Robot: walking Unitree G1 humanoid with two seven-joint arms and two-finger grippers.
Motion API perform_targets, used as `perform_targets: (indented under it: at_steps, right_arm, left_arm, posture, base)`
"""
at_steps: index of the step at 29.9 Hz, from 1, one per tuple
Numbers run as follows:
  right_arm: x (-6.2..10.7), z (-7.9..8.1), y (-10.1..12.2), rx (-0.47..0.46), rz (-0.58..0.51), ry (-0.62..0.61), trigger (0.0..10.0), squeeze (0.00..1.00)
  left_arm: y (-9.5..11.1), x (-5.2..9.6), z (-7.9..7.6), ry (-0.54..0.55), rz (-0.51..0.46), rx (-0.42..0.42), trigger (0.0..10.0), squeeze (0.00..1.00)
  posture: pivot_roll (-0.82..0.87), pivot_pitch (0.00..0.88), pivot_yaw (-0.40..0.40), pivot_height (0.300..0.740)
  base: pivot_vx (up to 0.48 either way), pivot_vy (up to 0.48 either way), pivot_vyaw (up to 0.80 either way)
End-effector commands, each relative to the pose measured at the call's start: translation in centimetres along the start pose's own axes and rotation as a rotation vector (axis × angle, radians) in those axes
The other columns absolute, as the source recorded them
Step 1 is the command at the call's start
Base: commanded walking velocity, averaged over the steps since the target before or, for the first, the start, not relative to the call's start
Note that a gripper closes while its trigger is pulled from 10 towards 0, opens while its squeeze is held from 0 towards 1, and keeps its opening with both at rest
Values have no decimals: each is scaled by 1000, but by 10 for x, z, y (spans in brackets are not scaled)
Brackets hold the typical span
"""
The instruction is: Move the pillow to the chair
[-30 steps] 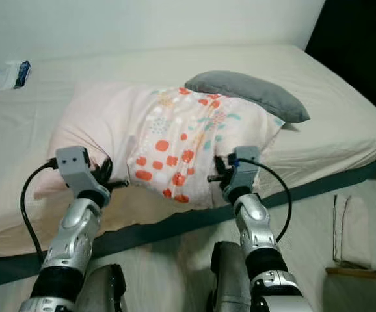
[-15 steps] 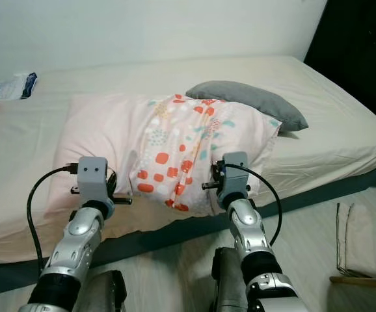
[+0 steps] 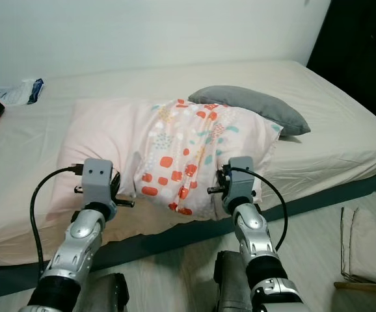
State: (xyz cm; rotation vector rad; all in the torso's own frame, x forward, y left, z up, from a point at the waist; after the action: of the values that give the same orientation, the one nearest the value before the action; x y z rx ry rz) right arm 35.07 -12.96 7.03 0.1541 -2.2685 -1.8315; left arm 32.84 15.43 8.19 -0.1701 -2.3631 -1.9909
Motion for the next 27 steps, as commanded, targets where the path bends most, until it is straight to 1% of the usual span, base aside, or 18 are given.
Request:
perform_targets:
  at_steps: [1,4,7,10,11,13,15,19,22,24,27]
  right_arm:
    - [-4,18,4,11,-13,79,10000,0]
    - [-6,21,3,20,10,98,10000,0]
    - [-7,20,2,12,24,99,10000,0]
    - [-7,18,3,24,26,97,10000,0]
    - [-7,13,5,10,16,59,10000,0]
    - [-7,11,5,1,12,43,10000,0]
    - [-7,7,5,-21,15,30,10000,0]
    - [-7,7,4,-20,19,33,10000,0]
    - [-7,11,2,3,37,54,10000,0]
    - [-8,12,0,-15,63,62,10000,0]
    - [-8,13,-2,-42,74,67,10000,0]
  left_arm:
    - [-4,-2,-18,-74,21,-12,10000,0]
    - [-5,-3,-17,-69,26,1,10000,0]
    - [-5,-3,-16,-67,25,5,10000,0]
    - [-4,-4,-17,-66,23,3,10000,0]
    - [-4,-5,-18,-65,23,1,10000,0]
    - [-4,-6,-18,-64,22,0,10000,0]
    - [-3,-7,-18,-59,21,11,10000,0]
    - [-2,-8,-19,-57,20,17,10000,0]
    - [-3,-8,-20,-56,20,21,10000,0]
    - [-3,-8,-20,-49,19,29,10000,0]
    - [-3,-8,-20,-42,19,42,10000,0]
  posture:
    - [-15,24,-45,605]
    - [-12,29,-46,605]
    - [-12,29,-46,605]
    - [-15,29,-43,605]
    - [-18,29,-37,605]
    - [-18,29,-37,605]
    - [-17,33,-33,615]
    - [-21,38,-36,625]
    - [-24,43,-42,640]
    - [-24,43,-44,640]
    - [-25,42,-45,640]
  base:
    - [0,0,0]
    - [0,0,0]
    - [0,0,0]
    - [0,0,0]
    - [0,0,0]
    - [0,0,0]
    - [0,0,0]
    - [0,0,0]
    - [0,0,0]
    - [0,0,0]
    - [0,0,0]
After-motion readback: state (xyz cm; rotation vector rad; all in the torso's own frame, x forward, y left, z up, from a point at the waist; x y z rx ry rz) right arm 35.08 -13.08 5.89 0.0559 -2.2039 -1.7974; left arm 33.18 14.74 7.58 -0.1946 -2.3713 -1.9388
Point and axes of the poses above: a point about 5 cm out from each wrist's last joint towards the gripper, its own x axis pointing back from the gripper into the wrist, its own y axis along the axis of the wrist's last joint, z = x × y, the point moved 2 cm from there along -x, pointing out of the wrist towards the gripper, and after that the axes turned 15 degrees about x, right-handed, at the moved point
